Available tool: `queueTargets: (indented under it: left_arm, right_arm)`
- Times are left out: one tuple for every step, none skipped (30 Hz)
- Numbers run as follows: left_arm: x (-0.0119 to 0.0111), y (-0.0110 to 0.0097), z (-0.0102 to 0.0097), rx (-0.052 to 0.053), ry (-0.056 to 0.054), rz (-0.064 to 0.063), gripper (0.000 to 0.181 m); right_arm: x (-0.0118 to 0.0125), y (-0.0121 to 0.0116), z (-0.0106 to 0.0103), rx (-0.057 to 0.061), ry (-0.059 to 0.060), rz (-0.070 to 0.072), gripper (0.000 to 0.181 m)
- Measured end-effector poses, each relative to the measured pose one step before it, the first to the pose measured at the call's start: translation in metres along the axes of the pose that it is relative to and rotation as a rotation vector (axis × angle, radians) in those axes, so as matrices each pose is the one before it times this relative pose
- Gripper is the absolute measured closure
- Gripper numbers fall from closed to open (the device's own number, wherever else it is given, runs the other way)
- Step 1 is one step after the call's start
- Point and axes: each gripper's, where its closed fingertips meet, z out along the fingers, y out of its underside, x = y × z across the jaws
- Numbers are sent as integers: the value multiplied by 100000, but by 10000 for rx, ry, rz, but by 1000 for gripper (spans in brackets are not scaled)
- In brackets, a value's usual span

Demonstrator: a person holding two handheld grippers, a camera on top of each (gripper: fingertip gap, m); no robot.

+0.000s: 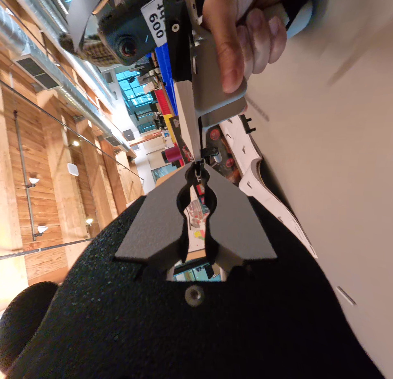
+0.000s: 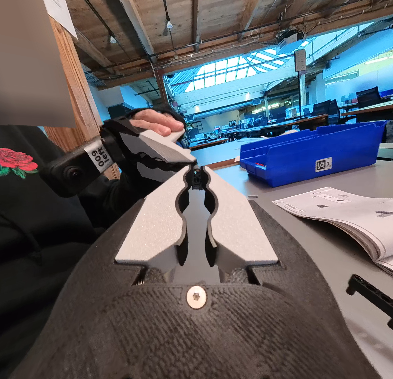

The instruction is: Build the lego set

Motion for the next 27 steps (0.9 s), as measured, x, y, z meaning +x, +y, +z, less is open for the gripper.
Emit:
queueTargets:
  left_arm:
    - [103,-25,-193,59,168,-42,179]
    - [88,-112,-205,109,150,-102,179]
    - [126,-81,-153,84,175,-130,179]
    - [161,-25,-107,41,182,-73,179]
    - [224,-23,-100,25,217,-75,179]
    - [160,-47,-125,54,212,-181,179]
    - [88,-98,-119,104,153,-201,180]
    - [84,-89,-120,110,128,-145,180]
    - [144,-13,-72,59,180,-172,180]
    - [124,82,-19,3,173,-240,179]
    - [28,68,25,-9,74,-232,179]
    - [-2,43,41,2,13,-210,179]
    - [-63,-22,43,53,2,-283,179]
    - [-84,-1,61,59,36,-429,179]
    - [-61,51,70,64,82,-491,178]
    - [-70,97,29,71,82,-468,179]
    - [-81,278,4,3,100,-512,178]
    - [-138,402,-39,-40,109,-592,178]
    - [-160,374,-70,56,145,-689,178]
    - [331,339,-26,169,550,-925,178]
    - [1074,452,97,153,1139,-1266,178]
    - [931,447,275,256,1099,-1297,179]
    - [725,475,504,422,972,-1019,179]
    - [1113,824,706,319,1246,-832,179]
    - [584,1152,863,86,944,-760,179]
    - [-235,1333,949,-82,407,-625,179]
    - [-157,1337,976,-185,437,-459,179]
  right_arm:
    - [-144,161,143,-120,-40,-86,176]
    - [-240,111,71,-81,-143,-8,176]
    - [-193,132,66,-101,-115,31,176]
    - [-166,193,105,-147,-66,-28,176]
    - [-225,255,146,-191,-102,-36,176]
    - [-132,213,116,-165,-60,-30,176]
    - [-172,54,53,-39,-80,-60,176]
    - [-151,29,26,-20,-84,-40,176]
    - [1,39,39,-31,9,3,176]
    - [37,115,98,-93,42,-19,176]
    - [40,34,57,-20,50,-40,176]
    - [63,-50,-7,38,43,-6,176]
    - [45,-39,-24,32,20,14,176]
    - [24,-89,-29,67,14,-17,176]
    - [120,-87,-57,66,82,-1,176]
    - [39,-60,-22,42,30,-9,176]
    - [101,-75,-38,61,84,-47,176]
    - [110,-82,-52,55,90,-44,176]
    - [-23,-21,-15,13,-11,-18,176]
    - [91,-7,-21,-11,80,-66,176]
    - [236,48,-60,-77,197,-170,176]
    - [96,186,-63,-207,89,-167,176]
    - [184,176,-100,-199,126,-160,176]
    - [330,23,-161,-75,259,-236,176]
    - [292,-16,-178,-38,239,-242,176]
    - [242,98,-134,-120,183,-174,176]
    - [271,170,-112,-173,205,-176,176]
